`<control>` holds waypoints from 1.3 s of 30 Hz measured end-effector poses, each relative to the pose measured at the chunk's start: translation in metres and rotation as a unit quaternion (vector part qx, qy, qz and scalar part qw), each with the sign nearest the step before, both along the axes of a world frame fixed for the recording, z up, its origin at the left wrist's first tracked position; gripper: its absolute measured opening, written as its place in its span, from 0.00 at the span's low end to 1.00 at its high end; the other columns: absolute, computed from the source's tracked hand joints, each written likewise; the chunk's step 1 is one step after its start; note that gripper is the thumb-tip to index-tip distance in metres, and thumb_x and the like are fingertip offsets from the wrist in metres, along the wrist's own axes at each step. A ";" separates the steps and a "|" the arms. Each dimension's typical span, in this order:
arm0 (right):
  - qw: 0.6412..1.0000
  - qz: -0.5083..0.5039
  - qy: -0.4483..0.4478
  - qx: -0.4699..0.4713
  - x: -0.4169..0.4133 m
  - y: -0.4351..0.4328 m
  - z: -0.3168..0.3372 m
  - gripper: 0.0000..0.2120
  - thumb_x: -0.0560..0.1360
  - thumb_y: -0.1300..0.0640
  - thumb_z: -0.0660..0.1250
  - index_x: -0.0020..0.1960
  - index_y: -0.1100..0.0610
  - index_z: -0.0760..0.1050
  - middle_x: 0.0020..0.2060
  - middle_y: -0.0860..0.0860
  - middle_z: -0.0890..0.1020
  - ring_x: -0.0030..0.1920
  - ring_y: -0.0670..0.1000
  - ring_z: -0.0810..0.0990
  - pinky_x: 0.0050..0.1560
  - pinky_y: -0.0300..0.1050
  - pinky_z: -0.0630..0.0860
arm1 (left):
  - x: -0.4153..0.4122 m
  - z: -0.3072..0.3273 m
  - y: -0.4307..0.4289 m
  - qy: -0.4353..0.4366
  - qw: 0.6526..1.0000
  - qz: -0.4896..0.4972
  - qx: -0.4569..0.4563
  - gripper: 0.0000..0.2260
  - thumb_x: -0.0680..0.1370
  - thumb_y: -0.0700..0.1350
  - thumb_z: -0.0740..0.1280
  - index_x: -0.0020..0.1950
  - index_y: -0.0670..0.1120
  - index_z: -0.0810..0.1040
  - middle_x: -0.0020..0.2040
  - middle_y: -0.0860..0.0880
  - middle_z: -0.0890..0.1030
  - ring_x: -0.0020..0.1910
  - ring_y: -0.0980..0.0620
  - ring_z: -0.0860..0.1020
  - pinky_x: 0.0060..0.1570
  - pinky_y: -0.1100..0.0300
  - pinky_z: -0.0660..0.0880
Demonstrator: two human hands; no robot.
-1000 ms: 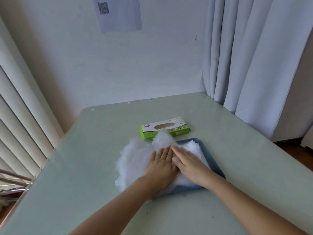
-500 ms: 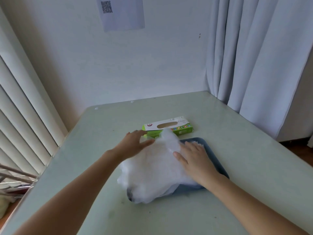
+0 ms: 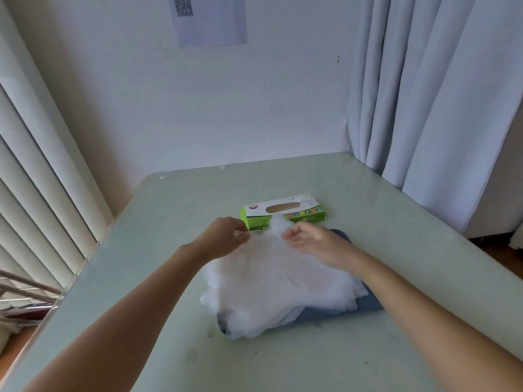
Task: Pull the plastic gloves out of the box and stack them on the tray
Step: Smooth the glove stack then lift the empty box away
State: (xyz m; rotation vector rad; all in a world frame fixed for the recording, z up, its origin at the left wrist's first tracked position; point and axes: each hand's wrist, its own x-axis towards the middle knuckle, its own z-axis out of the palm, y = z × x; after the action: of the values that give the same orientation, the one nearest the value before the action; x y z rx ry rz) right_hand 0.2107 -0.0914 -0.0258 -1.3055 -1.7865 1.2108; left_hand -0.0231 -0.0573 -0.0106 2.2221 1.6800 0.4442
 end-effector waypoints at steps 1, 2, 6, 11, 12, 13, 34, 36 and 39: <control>0.999 0.011 0.028 -0.020 -0.001 0.006 0.005 0.15 0.78 0.70 0.58 0.56 0.52 0.73 0.56 0.47 0.78 0.56 0.47 0.78 0.58 0.40 0.72 | 0.000 -0.001 0.001 -0.001 1.000 0.001 -0.005 0.09 0.79 0.47 0.64 0.53 0.45 0.81 0.48 0.49 0.81 0.45 0.51 0.76 0.43 0.62 0.68; 0.999 0.018 0.042 -0.026 -0.003 0.011 0.011 0.17 0.78 0.70 0.57 0.60 0.53 0.73 0.58 0.46 0.77 0.57 0.47 0.77 0.58 0.39 0.73 | 0.000 -0.001 0.002 -0.001 1.000 0.002 -0.007 0.09 0.79 0.47 0.63 0.54 0.46 0.81 0.49 0.48 0.81 0.46 0.51 0.76 0.43 0.62 0.69; 0.995 -0.016 0.098 -0.027 -0.010 0.033 0.024 0.16 0.78 0.68 0.60 0.62 0.54 0.73 0.57 0.47 0.78 0.57 0.48 0.78 0.55 0.38 0.76 | 0.003 -0.003 0.002 0.008 1.000 0.001 -0.012 0.11 0.79 0.47 0.63 0.56 0.45 0.81 0.51 0.46 0.82 0.49 0.47 0.78 0.47 0.58 0.73; 0.980 -0.159 0.033 0.112 -0.001 0.051 0.034 0.11 0.76 0.64 0.66 0.56 0.53 0.77 0.56 0.49 0.80 0.48 0.47 0.79 0.46 0.32 0.74 | 0.004 -0.003 0.001 0.038 0.999 0.000 -0.019 0.12 0.80 0.46 0.61 0.54 0.41 0.81 0.48 0.42 0.82 0.48 0.44 0.79 0.45 0.57 0.73; 0.977 -0.157 0.015 0.141 0.004 0.048 0.037 0.09 0.75 0.63 0.67 0.53 0.53 0.78 0.53 0.49 0.81 0.46 0.46 0.80 0.45 0.31 0.74 | 0.004 -0.003 0.000 0.044 0.999 0.001 -0.019 0.13 0.80 0.46 0.60 0.54 0.41 0.81 0.48 0.42 0.82 0.49 0.44 0.79 0.45 0.57 0.73; 0.978 -0.138 0.003 0.158 0.008 0.041 0.041 0.07 0.75 0.62 0.69 0.50 0.53 0.79 0.49 0.49 0.82 0.44 0.45 0.80 0.46 0.32 0.74 | 0.004 -0.003 -0.002 0.048 0.999 0.000 -0.013 0.13 0.80 0.47 0.61 0.55 0.41 0.81 0.51 0.42 0.82 0.51 0.43 0.78 0.48 0.57 0.73; 0.825 0.186 -0.504 0.175 0.027 -0.058 0.020 0.28 0.73 0.56 0.63 0.73 0.48 0.64 0.70 0.46 0.68 0.64 0.53 0.74 0.59 0.50 0.72 | 0.066 -0.025 -0.097 0.128 0.977 -0.169 0.007 0.34 0.74 0.63 0.65 0.74 0.47 0.61 0.73 0.48 0.63 0.72 0.49 0.60 0.71 0.58 0.57; 0.817 0.193 -0.511 0.186 0.030 -0.058 0.016 0.27 0.75 0.56 0.61 0.73 0.48 0.63 0.72 0.48 0.67 0.64 0.55 0.74 0.60 0.51 0.71 | 0.065 -0.028 -0.096 0.148 0.973 -0.177 -0.008 0.36 0.76 0.64 0.61 0.77 0.47 0.54 0.77 0.49 0.55 0.76 0.51 0.52 0.74 0.55 0.49; 0.817 0.198 -0.515 0.169 0.035 -0.059 0.015 0.27 0.77 0.56 0.59 0.75 0.45 0.60 0.76 0.46 0.60 0.68 0.52 0.69 0.65 0.47 0.68 | 0.064 -0.025 -0.097 0.142 0.971 -0.185 -0.057 0.36 0.77 0.65 0.57 0.79 0.47 0.50 0.79 0.50 0.49 0.77 0.53 0.46 0.75 0.48 0.44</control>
State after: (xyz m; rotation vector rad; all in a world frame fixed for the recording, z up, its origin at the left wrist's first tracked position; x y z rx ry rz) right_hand 0.2453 -0.1504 -0.0112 -1.5271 -2.9773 0.2203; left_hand 0.0407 -0.1540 -0.0360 2.5249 1.3213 -0.0642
